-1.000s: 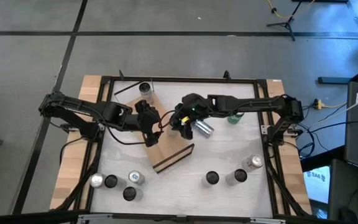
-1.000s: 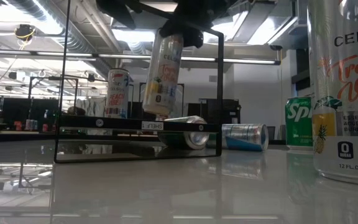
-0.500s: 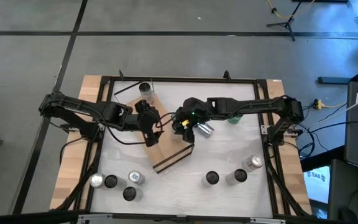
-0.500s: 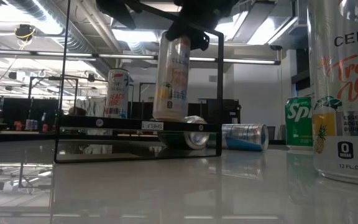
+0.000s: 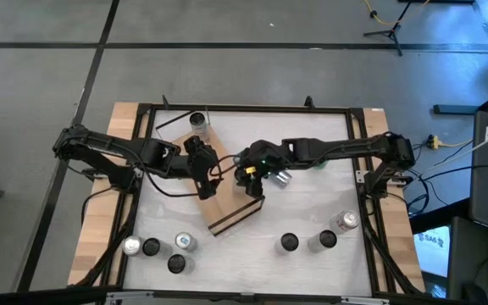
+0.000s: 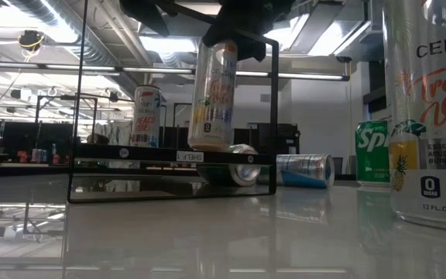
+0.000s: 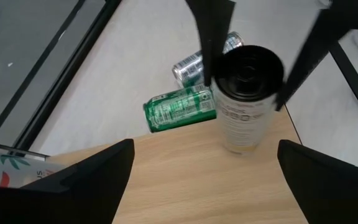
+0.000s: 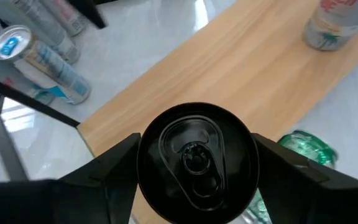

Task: Place canned beverage on shelf
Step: Put the white yellow soda can on the shelf

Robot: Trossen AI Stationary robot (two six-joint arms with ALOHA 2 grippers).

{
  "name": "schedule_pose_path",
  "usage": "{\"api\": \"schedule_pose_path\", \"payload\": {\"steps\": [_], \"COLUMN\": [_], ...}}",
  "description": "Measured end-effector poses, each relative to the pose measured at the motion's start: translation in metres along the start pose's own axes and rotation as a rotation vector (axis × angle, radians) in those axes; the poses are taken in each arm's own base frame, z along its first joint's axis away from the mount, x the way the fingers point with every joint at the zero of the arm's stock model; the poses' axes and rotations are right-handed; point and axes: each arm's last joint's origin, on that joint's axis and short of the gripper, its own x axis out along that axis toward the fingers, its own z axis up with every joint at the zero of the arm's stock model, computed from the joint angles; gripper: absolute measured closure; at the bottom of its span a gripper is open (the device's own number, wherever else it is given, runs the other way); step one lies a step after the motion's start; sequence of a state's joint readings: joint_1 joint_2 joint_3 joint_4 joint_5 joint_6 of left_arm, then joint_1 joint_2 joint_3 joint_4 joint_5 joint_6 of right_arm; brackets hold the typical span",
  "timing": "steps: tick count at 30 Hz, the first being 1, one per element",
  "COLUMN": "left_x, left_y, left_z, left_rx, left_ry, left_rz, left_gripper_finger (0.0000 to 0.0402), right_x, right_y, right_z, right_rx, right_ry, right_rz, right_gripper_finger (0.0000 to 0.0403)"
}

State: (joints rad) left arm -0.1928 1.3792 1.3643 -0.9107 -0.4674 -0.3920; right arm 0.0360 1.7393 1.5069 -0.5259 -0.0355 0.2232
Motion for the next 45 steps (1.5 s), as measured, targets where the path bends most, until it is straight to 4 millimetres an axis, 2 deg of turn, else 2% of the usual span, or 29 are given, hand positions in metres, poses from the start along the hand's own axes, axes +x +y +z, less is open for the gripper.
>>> {"api": "schedule_pose_path", "payload": {"steps": [21, 31, 45], "left_x": [0.000, 0.000, 0.000], "left_y": [0.000, 0.000, 0.000], "left_z": [0.000, 0.000, 0.000], "left_rx": [0.001, 0.002, 0.002], "left_ry": [0.000, 0.000, 0.000], "left_rz": [-0.001, -0.001, -0.002], "left_gripper_finger": [0.0015, 0.0015, 0.0015], "right_x": [0.000, -0.001, -0.002], "right_y": [0.032, 0.050, 0.051], "right_z": [-0.012, -0.017, -0.020], "right_rx": [0.073, 0.042, 0.085], "right_ry": [0.019, 0.007, 0.037], "right_rz": [-0.054, -0.075, -0.082], "right_gripper_finger": [0.0139, 0.0139, 0.0139]}}
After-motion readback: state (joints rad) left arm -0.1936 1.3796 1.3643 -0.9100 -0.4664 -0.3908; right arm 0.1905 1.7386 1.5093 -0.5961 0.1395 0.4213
